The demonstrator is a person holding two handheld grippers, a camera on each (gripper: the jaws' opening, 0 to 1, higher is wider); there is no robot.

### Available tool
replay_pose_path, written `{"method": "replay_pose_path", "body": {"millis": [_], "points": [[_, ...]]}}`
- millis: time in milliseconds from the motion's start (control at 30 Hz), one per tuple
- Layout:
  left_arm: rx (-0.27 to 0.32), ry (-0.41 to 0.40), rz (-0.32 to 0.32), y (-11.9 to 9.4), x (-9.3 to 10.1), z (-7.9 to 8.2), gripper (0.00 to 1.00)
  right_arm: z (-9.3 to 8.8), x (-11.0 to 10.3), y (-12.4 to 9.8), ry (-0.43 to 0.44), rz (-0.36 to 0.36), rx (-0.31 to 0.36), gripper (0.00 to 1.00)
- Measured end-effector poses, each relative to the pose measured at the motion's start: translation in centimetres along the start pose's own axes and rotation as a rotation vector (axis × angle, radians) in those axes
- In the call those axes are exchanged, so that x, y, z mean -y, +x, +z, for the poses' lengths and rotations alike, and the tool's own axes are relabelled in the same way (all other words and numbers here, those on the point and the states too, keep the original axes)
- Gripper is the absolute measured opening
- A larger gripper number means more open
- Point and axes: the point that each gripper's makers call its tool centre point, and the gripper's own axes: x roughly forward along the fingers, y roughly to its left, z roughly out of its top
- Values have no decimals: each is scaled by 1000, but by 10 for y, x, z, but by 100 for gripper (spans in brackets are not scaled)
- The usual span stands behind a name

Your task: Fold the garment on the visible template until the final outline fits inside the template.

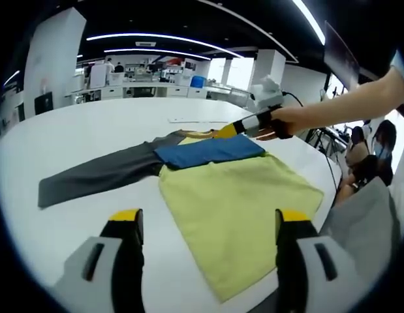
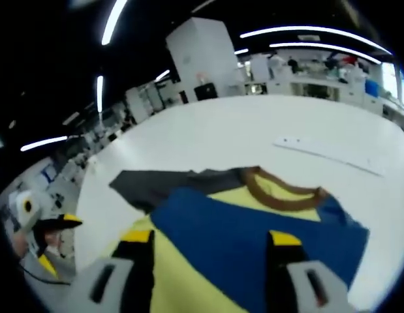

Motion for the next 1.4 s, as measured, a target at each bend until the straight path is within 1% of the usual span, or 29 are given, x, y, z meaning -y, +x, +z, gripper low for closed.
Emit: {"method": "replay_pose_path", "body": {"millis": [100,167,200,300,433,467,567,633,700,867,967,1067,1233,1267,1333,1400], "points": [[-2,-1,-1,0,1,0,80,-3,14,-11,13,-32,2,64],[-2,1,-1,0,1,0,80,-6,19,-17,15,-46,2,64],[-3,1,-1,0,1,0,80,-7,28,-21,14,-67,3,64],[-3,1,-2,0,0,-1,80,-16,36,-33,32,-87,1,62],[-8,3,-3,0,0,-2,80,-24,61,-49,41,-129,-13,62],[-9,3,-4,0,0,-2,80,-25,60,-51,40,-133,-13,62],[-12,7,-7,0,1,-3,80,-32,73,-61,57,-160,-20,60],[-16,9,-9,1,1,-4,80,-38,76,-68,62,-181,-27,57],[-17,11,-11,1,2,-4,80,-43,85,-72,73,-194,-33,56],[-23,12,-13,1,3,-5,80,-55,91,-73,75,-211,-65,50],[-23,12,-12,1,1,-5,80,-63,96,-72,75,-227,-77,44],[-24,10,-11,1,1,-5,80,-64,93,-78,75,-248,-78,36],[-32,16,-15,2,1,-7,80,-70,100,-80,70,-278,-85,20],[-34,16,-15,2,1,-8,80,-71,104,-80,74,-284,-86,17],[-35,16,-15,1,1,-8,80,-72,106,-81,75,-293,-91,6],[-37,16,-15,1,2,-8,80,-72,108,-84,84,-305,-88,0]]}}
